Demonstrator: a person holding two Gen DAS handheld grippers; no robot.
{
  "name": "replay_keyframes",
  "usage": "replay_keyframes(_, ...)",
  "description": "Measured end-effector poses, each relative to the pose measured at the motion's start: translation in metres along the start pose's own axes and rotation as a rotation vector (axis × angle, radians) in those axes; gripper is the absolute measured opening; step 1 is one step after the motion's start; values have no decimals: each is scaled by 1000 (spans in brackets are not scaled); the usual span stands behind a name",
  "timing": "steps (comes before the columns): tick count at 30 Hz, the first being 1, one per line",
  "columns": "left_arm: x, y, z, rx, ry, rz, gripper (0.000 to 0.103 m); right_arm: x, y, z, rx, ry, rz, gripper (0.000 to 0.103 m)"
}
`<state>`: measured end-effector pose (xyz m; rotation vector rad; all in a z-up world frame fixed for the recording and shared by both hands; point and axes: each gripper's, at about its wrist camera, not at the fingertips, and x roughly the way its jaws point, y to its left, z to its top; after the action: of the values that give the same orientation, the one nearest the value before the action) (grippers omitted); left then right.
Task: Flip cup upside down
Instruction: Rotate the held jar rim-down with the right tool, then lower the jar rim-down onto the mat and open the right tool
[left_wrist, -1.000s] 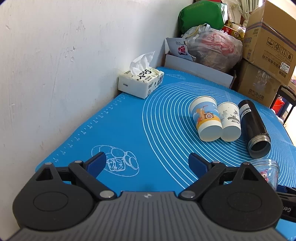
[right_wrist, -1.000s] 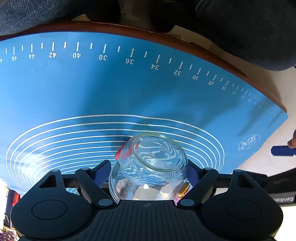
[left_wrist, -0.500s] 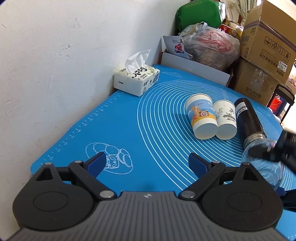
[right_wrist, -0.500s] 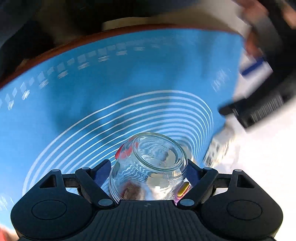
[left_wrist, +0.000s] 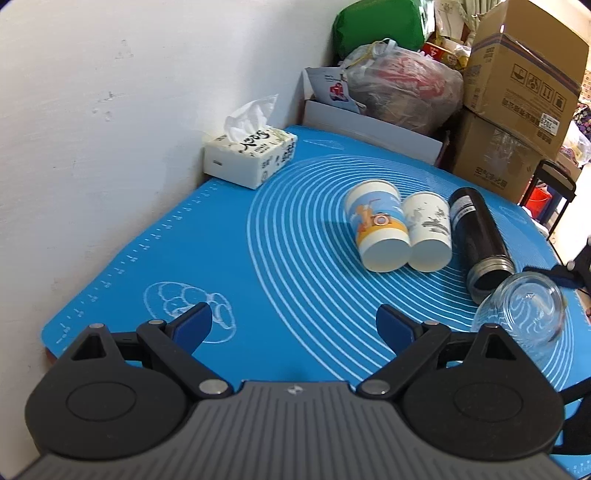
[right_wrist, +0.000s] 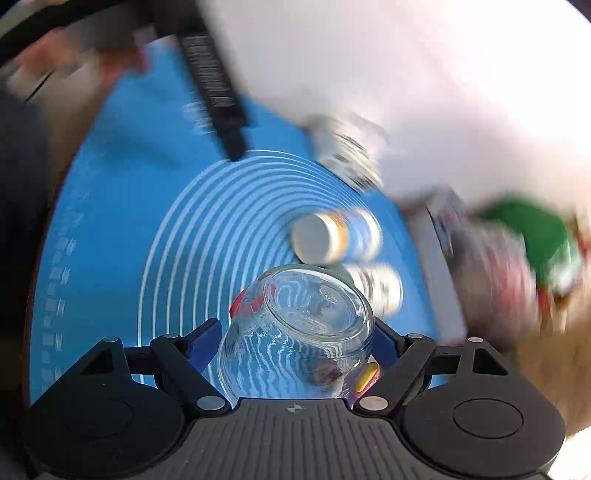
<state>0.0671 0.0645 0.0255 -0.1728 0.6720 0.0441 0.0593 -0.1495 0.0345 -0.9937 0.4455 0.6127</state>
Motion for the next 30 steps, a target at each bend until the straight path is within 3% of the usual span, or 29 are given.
replay_keyframes(3,-1,-7,-1,11,2,-10,95,2,-5,-16,201,6,-35,82)
replay_keyframes(16,-3,-34,-4,65,10,-19,95,18,-27,-73,772,-6,-136,82)
replay_keyframes(23,-3,-46,-7,88,0,-22,95,23,-28,-83,843,2,-175,82)
replay_keyframes(30,-3,-53,-8,93,-9,-20,95,26,-22,-78,799,14,-199,82)
